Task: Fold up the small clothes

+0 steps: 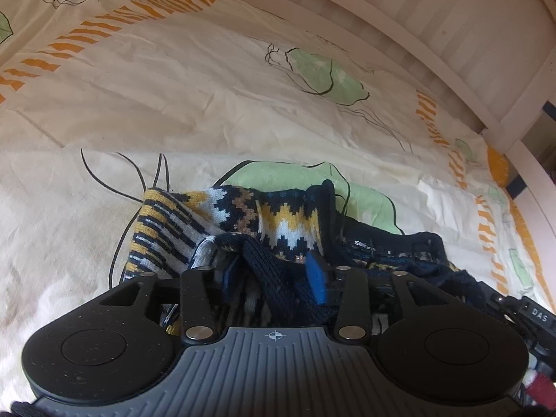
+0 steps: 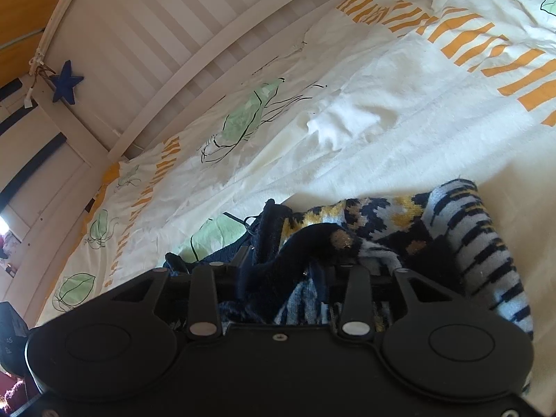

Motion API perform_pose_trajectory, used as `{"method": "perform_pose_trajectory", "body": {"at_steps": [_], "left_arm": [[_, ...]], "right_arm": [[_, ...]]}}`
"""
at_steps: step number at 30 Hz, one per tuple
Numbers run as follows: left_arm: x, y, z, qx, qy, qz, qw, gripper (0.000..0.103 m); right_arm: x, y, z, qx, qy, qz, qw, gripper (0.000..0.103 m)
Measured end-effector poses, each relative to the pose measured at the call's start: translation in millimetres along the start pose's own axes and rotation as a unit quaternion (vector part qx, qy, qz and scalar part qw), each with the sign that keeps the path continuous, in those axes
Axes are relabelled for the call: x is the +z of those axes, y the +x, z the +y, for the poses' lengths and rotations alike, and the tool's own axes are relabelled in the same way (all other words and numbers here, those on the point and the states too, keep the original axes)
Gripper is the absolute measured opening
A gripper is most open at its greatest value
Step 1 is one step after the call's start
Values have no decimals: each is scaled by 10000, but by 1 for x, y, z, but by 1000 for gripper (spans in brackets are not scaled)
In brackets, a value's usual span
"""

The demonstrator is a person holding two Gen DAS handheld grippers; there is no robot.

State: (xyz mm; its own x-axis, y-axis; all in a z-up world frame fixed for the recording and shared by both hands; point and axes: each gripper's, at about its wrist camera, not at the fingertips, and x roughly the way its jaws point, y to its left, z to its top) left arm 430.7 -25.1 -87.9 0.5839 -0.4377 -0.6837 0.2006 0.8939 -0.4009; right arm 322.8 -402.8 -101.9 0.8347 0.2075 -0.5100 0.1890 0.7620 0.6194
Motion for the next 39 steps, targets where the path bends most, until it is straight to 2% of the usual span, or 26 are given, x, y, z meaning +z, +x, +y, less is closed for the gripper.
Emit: {"method": "perform_pose_trajectory", "body": {"at_steps": [3, 5, 8, 10, 12, 14, 17, 23, 28, 34, 39], "left_arm": [[1, 0, -1, 26, 35, -26, 10000, 48], [3, -1, -1, 88, 105, -93, 9999, 55], [6, -1, 1, 72, 104, -76, 9999, 56], [7, -1, 2, 77, 121, -65, 9999, 58], [8, -2, 2, 137, 174, -104, 9997, 63], [9, -4, 3, 258, 267, -198, 9991, 73], [14, -7, 8, 347, 292, -237, 9987, 77], [23, -21, 13, 517, 466, -420, 9967, 77], [18, -36, 7, 428, 673, -494, 9956, 78], [-2, -19, -14, 502, 1274, -37, 9906, 78], [-16, 3, -4, 1057, 1555, 395, 9814, 78]], "right_arm": [[1, 1, 1, -1, -9, -19, 10000, 54], [2, 2, 1, 6, -9, -44, 10000, 60], [4, 2, 1, 6, -35, -127, 9999, 69], [6, 2, 0, 12, -9, -138, 9999, 72], [7, 3, 0, -4, -29, -156, 9999, 77], [9, 2, 0, -34, -77, -194, 9998, 85], [12, 0, -2, -116, -111, -277, 9995, 91], [18, -17, -2, -192, -218, -503, 9983, 93], [9, -29, 16, -39, -751, -425, 9963, 95], [-20, -11, 45, -176, -1830, 131, 9829, 97], [-30, -2, 39, -822, -2286, 325, 9695, 96]]}}
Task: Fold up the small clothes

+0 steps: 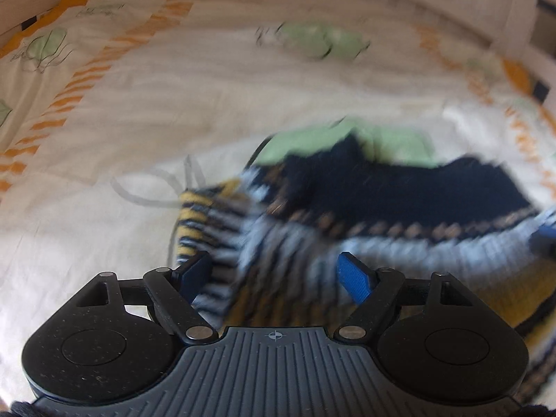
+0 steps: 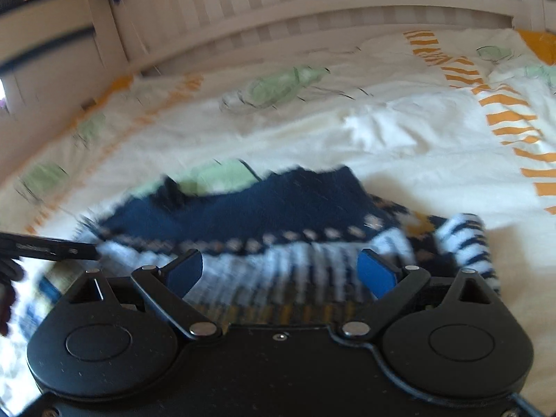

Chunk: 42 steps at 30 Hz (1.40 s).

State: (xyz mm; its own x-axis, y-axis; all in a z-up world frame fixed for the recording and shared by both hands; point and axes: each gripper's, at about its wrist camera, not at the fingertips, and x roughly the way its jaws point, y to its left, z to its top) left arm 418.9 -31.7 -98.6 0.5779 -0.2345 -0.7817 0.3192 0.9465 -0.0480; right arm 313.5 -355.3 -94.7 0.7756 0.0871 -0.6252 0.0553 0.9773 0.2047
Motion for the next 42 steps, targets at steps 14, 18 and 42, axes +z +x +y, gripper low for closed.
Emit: {"method": "perform_pose_trajectory", "body": {"at_steps": [14, 18, 42], "left_arm": [[-42, -47, 58, -520, -927, -34, 9943, 97], [-65, -60, 67, -872, -1252, 90, 9883, 97], [-51, -17, 33, -1409, -1043, 55, 9845, 97]], "right_arm": [[-24, -84, -45, 190, 935, -379, 9947, 103], [-51, -109, -55, 365, 1341, -246, 9900, 103], [-68, -54, -69, 1580, 2120, -203, 9642, 103]]}}
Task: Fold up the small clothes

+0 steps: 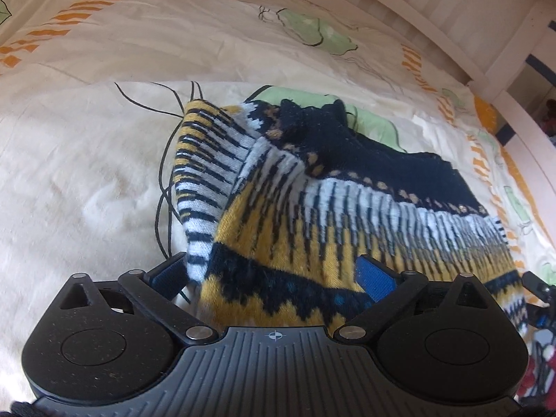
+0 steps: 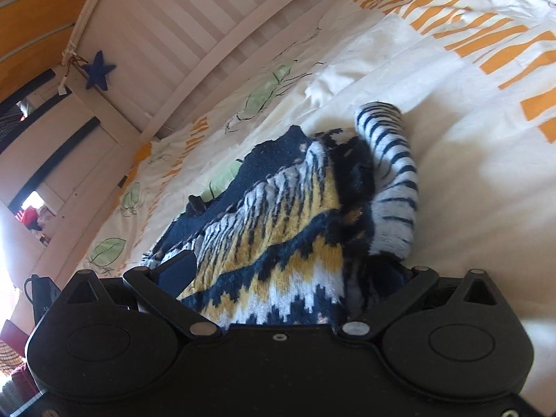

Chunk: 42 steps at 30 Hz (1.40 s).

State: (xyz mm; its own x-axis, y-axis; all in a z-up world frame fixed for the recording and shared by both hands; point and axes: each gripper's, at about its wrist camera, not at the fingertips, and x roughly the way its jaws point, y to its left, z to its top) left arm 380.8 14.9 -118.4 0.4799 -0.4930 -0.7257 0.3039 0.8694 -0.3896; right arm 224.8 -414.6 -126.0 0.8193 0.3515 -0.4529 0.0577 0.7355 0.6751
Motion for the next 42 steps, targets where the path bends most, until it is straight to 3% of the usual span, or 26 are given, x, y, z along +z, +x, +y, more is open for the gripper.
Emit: {"method": "perform_pose_trajectory", "body": {"at_steps": [1, 2, 3, 5, 7, 8, 10, 16, 18, 20, 22, 23, 25, 27, 28, 29, 31, 32, 35, 39, 42], "left_arm": [[-3, -4, 2, -147, -88, 18, 9999, 84], [-7, -8, 3, -289, -189, 49, 9994, 71], [-11, -13, 4, -362, -245, 55, 9990, 67], [-15, -17, 5, -226, -235, 63, 9994, 39], [-12, -16, 9, -207, -333, 111, 9992, 20], [-10, -16, 13, -313, -507, 143, 9981, 17], [-7, -17, 14, -335, -666, 178, 9971, 16], [-6, -47, 1, -371, -510, 153, 9979, 15], [-8, -61, -2, -368, -437, 213, 9981, 10], [-13, -75, -2, -316, -333, 252, 9986, 6], [-20, -86, 1, -315, -299, 309, 9986, 4], [-24, -90, 3, -268, -287, 311, 9987, 5], [-31, -94, 4, -169, -187, 201, 9995, 6], [-37, -97, 4, -102, -258, 28, 9996, 8], [-41, -98, 4, -112, -331, -38, 9994, 19], [-45, -99, 3, -178, -411, -96, 9990, 39], [-55, -103, 2, -283, -586, -204, 9977, 65], [-62, -104, 1, -324, -646, -271, 9970, 72], [-80, -102, -4, -322, -715, -408, 9961, 82], [-89, -74, 3, -474, -1096, -123, 9928, 85], [-81, -66, 5, -596, -1293, -434, 9889, 86]], "right_arm": [[-1, -2, 1, 19, -20, 48, 10000, 98], [-2, -4, 2, -9, -47, 92, 9999, 87], [-4, -6, 1, -47, -59, 150, 9999, 80], [-6, -8, 0, -279, -75, 209, 9994, 52], [-3, -11, -3, -446, 34, 237, 9987, 32], [-2, -13, -5, -309, 213, 229, 9990, 23], [-2, -20, 0, -313, 275, 166, 9990, 22], [0, -54, 20, -357, 341, 85, 9987, 20], [-1, -71, 26, -405, 313, 82, 9987, 19], [-5, -91, 28, -383, 314, 68, 9988, 12], [-10, -104, 26, -400, 344, 151, 9985, 12], [-12, -107, 25, -455, 284, 154, 9984, 20], [-17, -112, 22, -392, 283, 84, 9988, 21], [-21, -111, 20, -324, 391, -23, 9987, 43], [-22, -109, 21, -321, 371, -49, 9988, 66], [-25, -106, 23, -326, 353, -67, 9988, 90], [-32, -99, 24, -237, 444, -11, 9987, 92], [-37, -96, 24, -183, 501, 34, 9986, 92], [-51, -81, 23, -215, 567, 169, 9980, 92], [-59, -64, 17, -51, 836, 2, 9965, 92], [-52, -51, 16, 132, 998, -186, 9947, 93]]}}
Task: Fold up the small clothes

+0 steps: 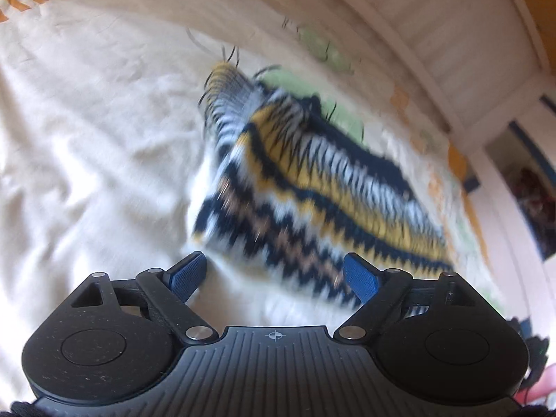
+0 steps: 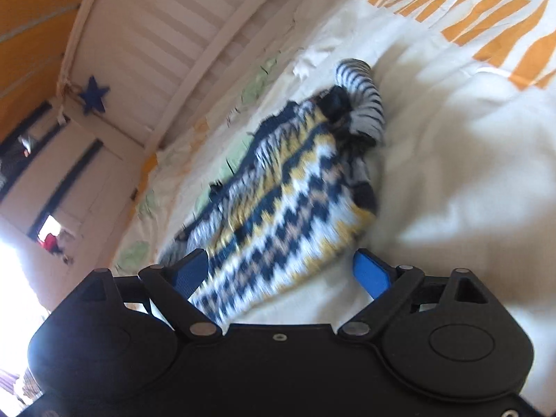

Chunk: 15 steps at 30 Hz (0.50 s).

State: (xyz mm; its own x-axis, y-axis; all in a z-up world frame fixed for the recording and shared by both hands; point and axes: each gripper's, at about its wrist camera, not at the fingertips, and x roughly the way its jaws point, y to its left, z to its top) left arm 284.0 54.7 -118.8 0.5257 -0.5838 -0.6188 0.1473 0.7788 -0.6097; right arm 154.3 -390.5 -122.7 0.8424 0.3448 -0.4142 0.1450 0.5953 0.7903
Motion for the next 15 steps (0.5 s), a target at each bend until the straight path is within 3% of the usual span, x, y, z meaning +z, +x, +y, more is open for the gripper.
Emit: {"method": "perform_pose_trajectory", "body": {"at_steps": [7, 11, 15], "left_arm": [[32, 31, 8, -272, -685, -528, 9959, 86], [50, 45, 8, -290, -637, -655, 9954, 86], [65, 57, 8, -212, -439, -467, 9977, 85]], "right_arm": [[21, 29, -3, 169, 169, -400, 9989, 93], [35, 43, -5, 170, 221, -527, 9982, 93], [45, 54, -4, 115, 158, -469, 9987, 91]]}}
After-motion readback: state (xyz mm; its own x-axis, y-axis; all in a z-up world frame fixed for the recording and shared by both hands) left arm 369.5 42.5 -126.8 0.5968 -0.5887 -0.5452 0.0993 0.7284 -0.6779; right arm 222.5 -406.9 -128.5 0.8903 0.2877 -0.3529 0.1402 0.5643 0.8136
